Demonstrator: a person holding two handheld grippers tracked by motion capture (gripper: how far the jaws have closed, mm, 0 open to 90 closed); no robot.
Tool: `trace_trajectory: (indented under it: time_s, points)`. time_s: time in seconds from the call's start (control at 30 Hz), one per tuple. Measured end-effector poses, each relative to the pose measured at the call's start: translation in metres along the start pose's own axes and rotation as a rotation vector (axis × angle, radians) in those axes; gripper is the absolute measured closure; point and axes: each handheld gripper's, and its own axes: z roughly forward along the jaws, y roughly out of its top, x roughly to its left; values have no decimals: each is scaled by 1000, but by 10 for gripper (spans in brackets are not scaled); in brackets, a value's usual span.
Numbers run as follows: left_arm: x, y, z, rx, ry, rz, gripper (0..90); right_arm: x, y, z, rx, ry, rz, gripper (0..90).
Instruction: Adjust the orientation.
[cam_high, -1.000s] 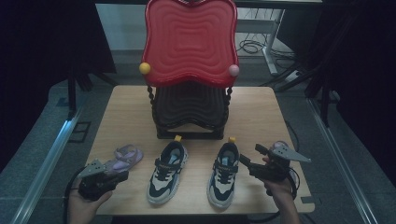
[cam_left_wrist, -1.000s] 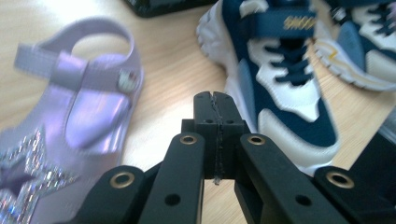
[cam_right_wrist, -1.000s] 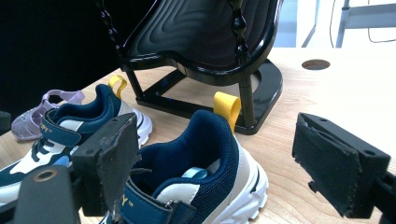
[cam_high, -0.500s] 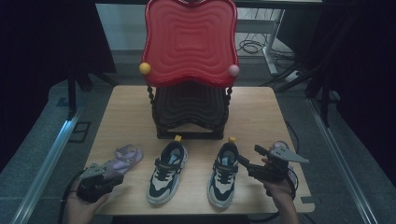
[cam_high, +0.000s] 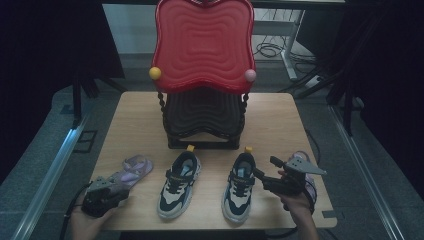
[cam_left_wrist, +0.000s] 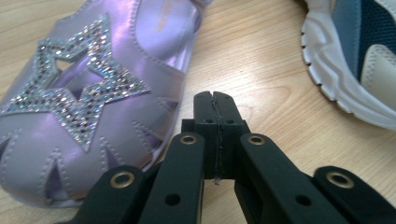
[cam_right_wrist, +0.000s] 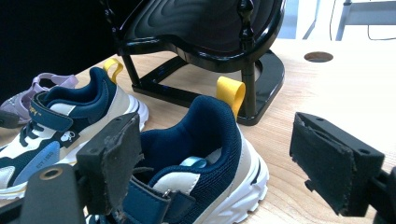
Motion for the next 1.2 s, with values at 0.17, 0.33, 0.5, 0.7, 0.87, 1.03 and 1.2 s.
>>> trace_trajectory:
  time_s: [0.17, 0.33, 0.5, 0.7, 0.87, 1.03, 1.2]
  points:
    - [3, -2, -1, 8, 18, -2, 897, 0, -1, 0, -2, -10, -1, 178]
    - [8, -8, -2, 11, 23, -23, 897, 0, -1, 1, 1, -13, -5, 180]
    - [10, -9, -3, 12, 29, -23, 897, 0, -2, 2, -2, -17, -3, 186]
    - [13, -10, -5, 15, 34, -29, 897, 0, -2, 2, -4, -18, -10, 188]
    - [17, -11, -7, 15, 33, -47, 897, 1, -2, 2, 1, -17, -6, 188]
    - [19, -10, -8, 18, 33, -52, 896, 1, -3, 3, 2, -17, -8, 188]
    - [22, -10, -10, 21, 28, -59, 895, 1, -3, 3, -3, -26, -6, 191]
